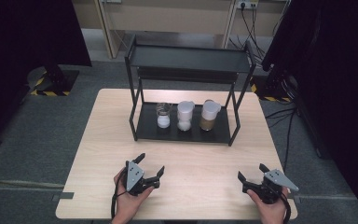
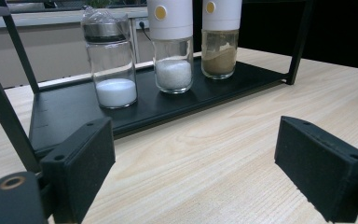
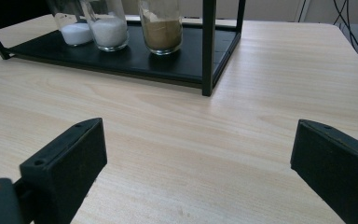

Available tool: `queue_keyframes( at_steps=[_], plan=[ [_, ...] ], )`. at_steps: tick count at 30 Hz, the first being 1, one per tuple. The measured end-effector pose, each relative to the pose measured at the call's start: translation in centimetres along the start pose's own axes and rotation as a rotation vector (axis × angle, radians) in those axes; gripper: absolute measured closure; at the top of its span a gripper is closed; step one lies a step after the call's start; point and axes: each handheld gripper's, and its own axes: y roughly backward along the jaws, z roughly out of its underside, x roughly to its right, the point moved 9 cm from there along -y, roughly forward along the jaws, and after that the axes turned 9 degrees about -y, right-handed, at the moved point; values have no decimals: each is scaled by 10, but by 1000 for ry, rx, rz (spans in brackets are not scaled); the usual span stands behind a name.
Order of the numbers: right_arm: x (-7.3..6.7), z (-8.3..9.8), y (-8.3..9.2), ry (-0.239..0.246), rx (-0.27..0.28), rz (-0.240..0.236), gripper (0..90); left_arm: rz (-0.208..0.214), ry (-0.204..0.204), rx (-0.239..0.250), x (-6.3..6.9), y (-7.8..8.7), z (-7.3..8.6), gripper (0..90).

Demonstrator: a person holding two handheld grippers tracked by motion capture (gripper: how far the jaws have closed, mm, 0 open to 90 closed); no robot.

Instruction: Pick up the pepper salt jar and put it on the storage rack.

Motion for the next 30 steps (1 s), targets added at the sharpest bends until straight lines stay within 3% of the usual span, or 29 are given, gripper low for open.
queue_keyframes(
  at_steps=[30],
  plan=[
    [14, -2, -1, -14, 22, 25, 39, 2, 1, 0, 0, 0, 0, 117]
  ],
)
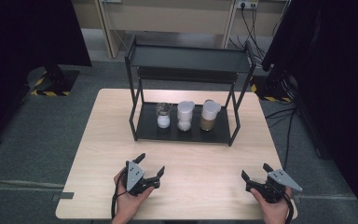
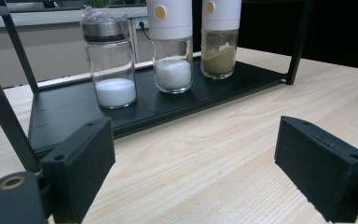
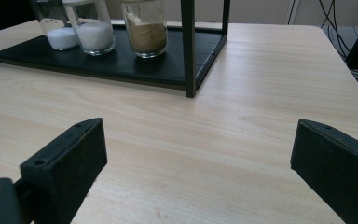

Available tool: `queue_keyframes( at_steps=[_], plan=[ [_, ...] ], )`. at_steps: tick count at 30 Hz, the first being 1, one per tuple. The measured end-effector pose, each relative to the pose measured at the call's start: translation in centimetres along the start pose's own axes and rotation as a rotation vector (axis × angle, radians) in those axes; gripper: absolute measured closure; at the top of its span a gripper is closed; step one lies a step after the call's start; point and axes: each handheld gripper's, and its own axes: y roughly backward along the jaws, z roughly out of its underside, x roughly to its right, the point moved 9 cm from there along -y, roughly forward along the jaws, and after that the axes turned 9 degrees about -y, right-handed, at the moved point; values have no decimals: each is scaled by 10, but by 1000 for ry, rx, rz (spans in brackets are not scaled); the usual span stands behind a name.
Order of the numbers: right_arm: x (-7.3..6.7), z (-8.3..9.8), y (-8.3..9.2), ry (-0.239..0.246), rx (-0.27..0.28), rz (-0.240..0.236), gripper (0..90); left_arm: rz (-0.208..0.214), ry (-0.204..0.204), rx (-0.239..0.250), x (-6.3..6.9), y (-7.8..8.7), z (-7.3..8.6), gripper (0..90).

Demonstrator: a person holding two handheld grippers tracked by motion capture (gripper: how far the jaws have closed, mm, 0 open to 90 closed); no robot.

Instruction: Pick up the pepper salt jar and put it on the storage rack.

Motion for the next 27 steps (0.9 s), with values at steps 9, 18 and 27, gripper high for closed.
queue_keyframes(
  at_steps=[9, 18, 27],
  plan=[
    [-2, -5, -9, -1, 14, 1, 39, 0, 3, 0, 0, 0, 0, 118],
    [-3, -7, -18, 1, 21, 3, 40, 1, 4, -1, 0, 0, 0, 118],
    [-2, -2, -23, 7, 17, 12, 40, 2, 2, -2, 0, 0, 0, 117]
  ],
)
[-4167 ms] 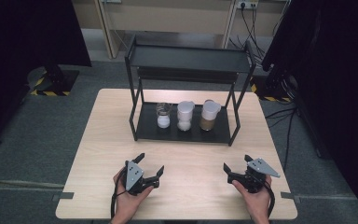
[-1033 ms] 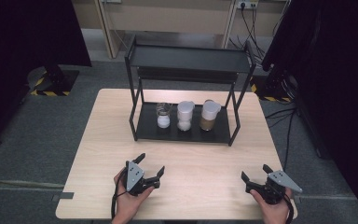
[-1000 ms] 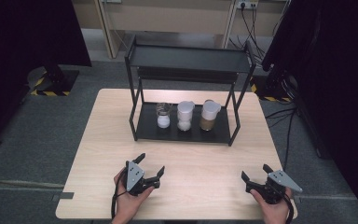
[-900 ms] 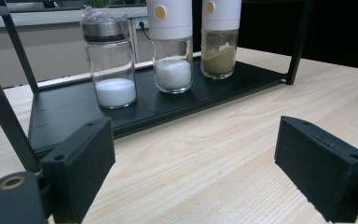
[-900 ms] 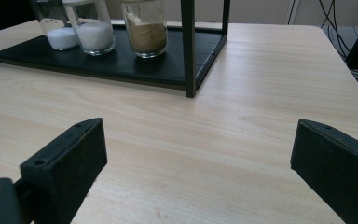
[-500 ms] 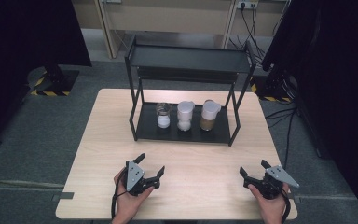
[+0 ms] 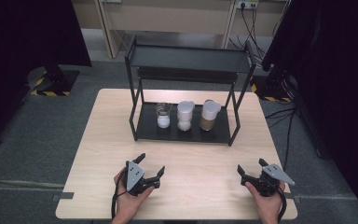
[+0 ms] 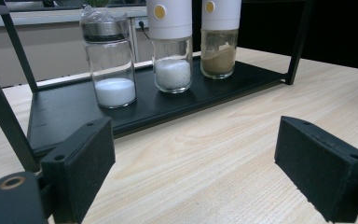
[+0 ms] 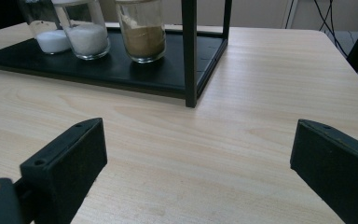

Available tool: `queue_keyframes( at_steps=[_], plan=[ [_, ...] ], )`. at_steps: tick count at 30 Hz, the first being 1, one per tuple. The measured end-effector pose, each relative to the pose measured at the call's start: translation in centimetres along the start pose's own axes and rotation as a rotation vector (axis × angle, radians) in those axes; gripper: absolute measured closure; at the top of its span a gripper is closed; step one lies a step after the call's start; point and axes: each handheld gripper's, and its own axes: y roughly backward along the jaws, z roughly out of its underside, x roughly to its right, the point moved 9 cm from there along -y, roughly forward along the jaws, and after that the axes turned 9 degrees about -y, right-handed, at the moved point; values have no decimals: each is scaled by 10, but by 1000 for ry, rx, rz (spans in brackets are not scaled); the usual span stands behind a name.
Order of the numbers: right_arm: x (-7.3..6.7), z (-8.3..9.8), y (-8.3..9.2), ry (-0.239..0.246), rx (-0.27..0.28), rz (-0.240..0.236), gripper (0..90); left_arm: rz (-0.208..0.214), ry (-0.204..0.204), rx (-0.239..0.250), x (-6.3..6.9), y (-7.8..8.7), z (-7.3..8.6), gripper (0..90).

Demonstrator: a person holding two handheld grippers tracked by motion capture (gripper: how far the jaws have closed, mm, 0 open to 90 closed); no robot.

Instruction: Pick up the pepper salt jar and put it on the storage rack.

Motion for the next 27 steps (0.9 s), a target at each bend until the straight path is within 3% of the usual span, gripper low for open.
queue_keyframes(
  at_steps=[27],
  plan=[
    [0, 3, 0, -7, 0, -7, 42, 8, 2, -4, 1, -1, 0, 118]
  ],
)
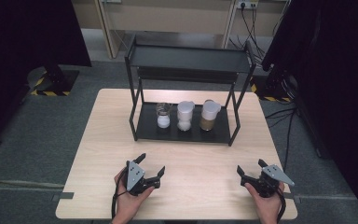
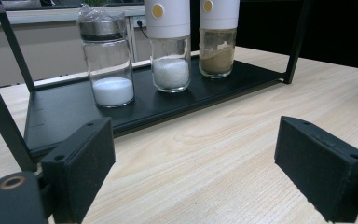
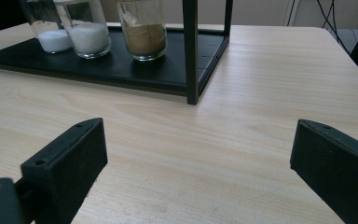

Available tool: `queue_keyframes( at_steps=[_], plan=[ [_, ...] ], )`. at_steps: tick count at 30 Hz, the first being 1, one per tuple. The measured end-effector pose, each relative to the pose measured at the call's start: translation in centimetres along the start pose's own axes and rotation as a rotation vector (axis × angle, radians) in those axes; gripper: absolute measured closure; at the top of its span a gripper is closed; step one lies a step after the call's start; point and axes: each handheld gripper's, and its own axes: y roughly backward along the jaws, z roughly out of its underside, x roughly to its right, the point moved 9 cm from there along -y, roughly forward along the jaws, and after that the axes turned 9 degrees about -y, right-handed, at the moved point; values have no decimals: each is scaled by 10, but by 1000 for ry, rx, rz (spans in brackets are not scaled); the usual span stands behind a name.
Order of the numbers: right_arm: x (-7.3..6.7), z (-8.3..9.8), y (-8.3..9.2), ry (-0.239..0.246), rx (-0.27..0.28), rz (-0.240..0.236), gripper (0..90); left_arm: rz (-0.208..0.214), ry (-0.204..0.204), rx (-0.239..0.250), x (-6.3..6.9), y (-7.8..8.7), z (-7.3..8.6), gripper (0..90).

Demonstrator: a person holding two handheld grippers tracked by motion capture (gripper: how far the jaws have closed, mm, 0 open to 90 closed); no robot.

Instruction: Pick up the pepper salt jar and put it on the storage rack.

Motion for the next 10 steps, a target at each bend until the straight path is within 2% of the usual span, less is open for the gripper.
queue_keyframes(
  at_steps=[10],
  plan=[
    [0, 0, 0, 3, -1, 0, 41, -1, 0, 2, 0, 0, 0, 118]
  ],
)
